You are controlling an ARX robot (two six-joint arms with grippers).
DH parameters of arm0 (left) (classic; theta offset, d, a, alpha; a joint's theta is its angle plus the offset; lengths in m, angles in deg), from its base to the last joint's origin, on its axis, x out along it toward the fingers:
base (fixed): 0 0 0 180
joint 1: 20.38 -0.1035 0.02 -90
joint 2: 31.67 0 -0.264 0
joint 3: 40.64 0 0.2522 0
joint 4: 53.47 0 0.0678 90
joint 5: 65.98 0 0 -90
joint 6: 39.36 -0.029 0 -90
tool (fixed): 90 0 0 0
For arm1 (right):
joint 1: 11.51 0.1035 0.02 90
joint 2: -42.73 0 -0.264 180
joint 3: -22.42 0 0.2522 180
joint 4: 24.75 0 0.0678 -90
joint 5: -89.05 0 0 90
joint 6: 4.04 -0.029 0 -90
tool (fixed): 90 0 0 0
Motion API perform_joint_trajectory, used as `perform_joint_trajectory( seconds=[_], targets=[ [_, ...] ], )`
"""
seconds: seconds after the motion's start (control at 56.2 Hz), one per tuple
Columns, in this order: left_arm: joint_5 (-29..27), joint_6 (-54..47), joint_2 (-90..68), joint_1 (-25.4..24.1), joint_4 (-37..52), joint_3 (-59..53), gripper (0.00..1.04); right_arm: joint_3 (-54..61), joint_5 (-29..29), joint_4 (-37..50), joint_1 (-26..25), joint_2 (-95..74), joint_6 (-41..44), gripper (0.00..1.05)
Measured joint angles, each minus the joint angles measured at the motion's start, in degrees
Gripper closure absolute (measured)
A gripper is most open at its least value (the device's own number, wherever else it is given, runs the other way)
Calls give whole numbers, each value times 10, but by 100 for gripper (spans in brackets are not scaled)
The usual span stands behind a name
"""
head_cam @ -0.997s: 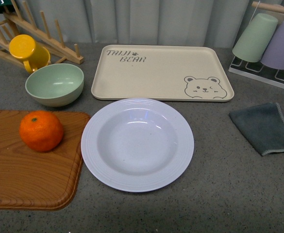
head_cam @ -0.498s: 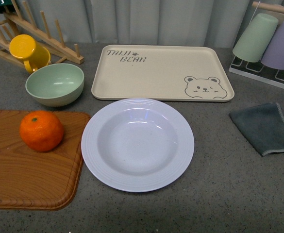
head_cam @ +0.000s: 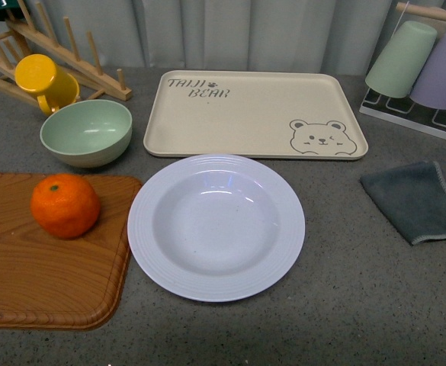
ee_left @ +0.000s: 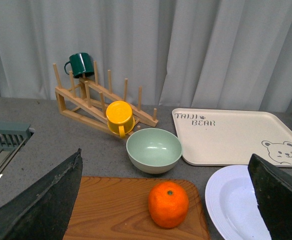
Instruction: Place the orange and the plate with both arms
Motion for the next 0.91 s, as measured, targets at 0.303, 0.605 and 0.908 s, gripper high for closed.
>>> perform_joint_trajectory(
  seconds=[0.303,0.605,0.908],
  targets=[
    [0,0,0,0,0,0,6,0,0,0,0,0,0,9],
    [0,0,0,0,0,0,6,0,0,0,0,0,0,9],
    [-132,164,-270,5,-7,69,6,0,1,0,0,0,0,9]
  ],
)
